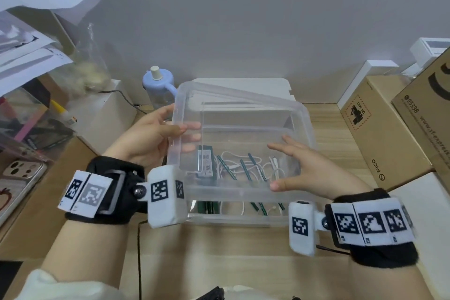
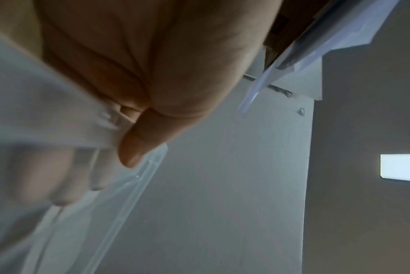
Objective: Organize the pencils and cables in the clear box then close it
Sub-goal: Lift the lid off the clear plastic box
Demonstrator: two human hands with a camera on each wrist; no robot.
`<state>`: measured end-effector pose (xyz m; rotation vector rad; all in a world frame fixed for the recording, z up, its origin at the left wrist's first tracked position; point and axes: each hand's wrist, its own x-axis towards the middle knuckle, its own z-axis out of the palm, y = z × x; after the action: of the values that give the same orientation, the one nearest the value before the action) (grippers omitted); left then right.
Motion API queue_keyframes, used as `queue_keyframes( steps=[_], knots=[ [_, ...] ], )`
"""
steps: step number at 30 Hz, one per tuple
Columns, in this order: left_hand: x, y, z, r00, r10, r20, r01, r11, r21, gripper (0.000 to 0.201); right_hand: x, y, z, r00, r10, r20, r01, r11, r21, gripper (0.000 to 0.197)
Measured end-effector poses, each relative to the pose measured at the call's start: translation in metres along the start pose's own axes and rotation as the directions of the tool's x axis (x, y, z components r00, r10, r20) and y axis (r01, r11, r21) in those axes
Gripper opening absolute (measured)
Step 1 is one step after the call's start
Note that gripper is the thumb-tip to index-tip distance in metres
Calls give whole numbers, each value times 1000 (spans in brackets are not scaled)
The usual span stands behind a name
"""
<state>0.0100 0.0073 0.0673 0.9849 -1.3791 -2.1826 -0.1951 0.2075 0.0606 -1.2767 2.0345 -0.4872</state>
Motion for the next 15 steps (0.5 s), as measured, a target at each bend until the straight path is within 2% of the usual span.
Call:
queue_keyframes(
  steps=[2,4,6,7,8,9,11,13,15],
  knots=[
    [2,0,2,1000,8,-22,-9,998,-64,43,-8,-5,-5,999,-51,-1,51,996,-72,98],
    [5,0,6,1000,1,-17,-3,994,-112,38,-12,-7,-8,998,-55,-29,48,976,-212,102],
    [8,-2,13,1000,-11,7,12,989,-150,32,-16,-6,-11,982,-84,-168,23,941,-338,95],
    [10,-4,17,1000,-12,13,14,984,-180,30,-17,-5,-12,952,-120,-283,9,931,-365,87],
    [13,-7,22,1000,-8,17,12,974,-224,28,-19,-3,-12,895,-154,-419,-12,930,-367,78],
    [16,-9,27,1000,-5,22,11,958,-286,28,-20,-1,-12,814,-168,-555,-47,935,-352,71],
    [21,-14,39,999,-18,36,30,934,-356,30,-20,6,-13,647,-116,-754,-165,944,-286,61],
    [26,-24,49,997,-36,70,55,958,-282,28,-21,16,-14,535,-43,-844,-240,950,-200,51],
    [29,-39,53,991,-62,120,77,990,-122,32,-25,29,-17,436,-46,-899,-276,944,-182,46]
  ],
)
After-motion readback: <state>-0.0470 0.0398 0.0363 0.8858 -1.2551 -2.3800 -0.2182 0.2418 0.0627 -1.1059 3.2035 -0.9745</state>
